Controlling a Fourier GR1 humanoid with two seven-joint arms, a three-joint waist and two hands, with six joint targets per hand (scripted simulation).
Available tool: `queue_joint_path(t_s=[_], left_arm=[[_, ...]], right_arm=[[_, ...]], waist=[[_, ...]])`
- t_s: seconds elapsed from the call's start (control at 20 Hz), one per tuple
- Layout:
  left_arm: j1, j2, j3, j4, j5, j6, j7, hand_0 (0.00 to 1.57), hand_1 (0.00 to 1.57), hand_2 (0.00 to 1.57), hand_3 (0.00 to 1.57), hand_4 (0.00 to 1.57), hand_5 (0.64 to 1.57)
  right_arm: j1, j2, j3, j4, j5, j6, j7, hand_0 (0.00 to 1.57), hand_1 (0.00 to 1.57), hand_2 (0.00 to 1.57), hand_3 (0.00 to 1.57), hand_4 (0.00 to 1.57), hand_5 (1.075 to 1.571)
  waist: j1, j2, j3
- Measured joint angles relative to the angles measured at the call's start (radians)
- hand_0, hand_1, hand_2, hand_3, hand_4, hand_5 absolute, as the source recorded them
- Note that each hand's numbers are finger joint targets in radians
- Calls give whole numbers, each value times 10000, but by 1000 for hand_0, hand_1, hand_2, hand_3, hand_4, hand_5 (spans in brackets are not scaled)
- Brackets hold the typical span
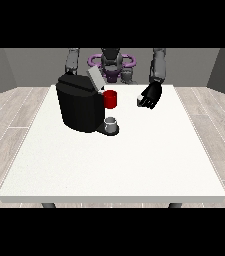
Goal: Insert the coffee pod into the coffee machine and close the lid
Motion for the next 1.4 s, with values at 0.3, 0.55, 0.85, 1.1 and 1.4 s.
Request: queue_joint_path(t_s=[0.3,0.55,0.85,1.1,1.4], left_arm=[[-549,-285,211,-280,306,-1176,278,1371,1371,1379,1325,504,1571],[-1113,-301,340,-545,374,-1969,508,1402,1402,1390,1329,542,1571],[-1536,-139,583,-653,349,-2473,541,1331,1331,1351,1323,592,1571],[-2450,-115,1019,-707,643,-3013,889,956,956,1160,1358,517,1571],[-3782,204,1824,-443,1102,-3597,1659,1256,1256,1287,1265,488,1571]], right_arm=[[98,-62,-146,718,130,-85,-154,0,0,0,0,0,1571],[-2,-98,-160,989,185,-8,-289,0,0,0,0,0,1571],[-86,-100,-167,754,118,147,-135,0,0,0,0,0,1571],[-146,49,-96,622,-11,299,-374,0,0,0,0,0,1571],[-516,37,-3,237,50,325,-273,0,0,0,0,0,1571]], waist=[[188,-559,-1],[142,-799,3],[-87,-942,0],[-430,-899,0],[-959,-655,1]])
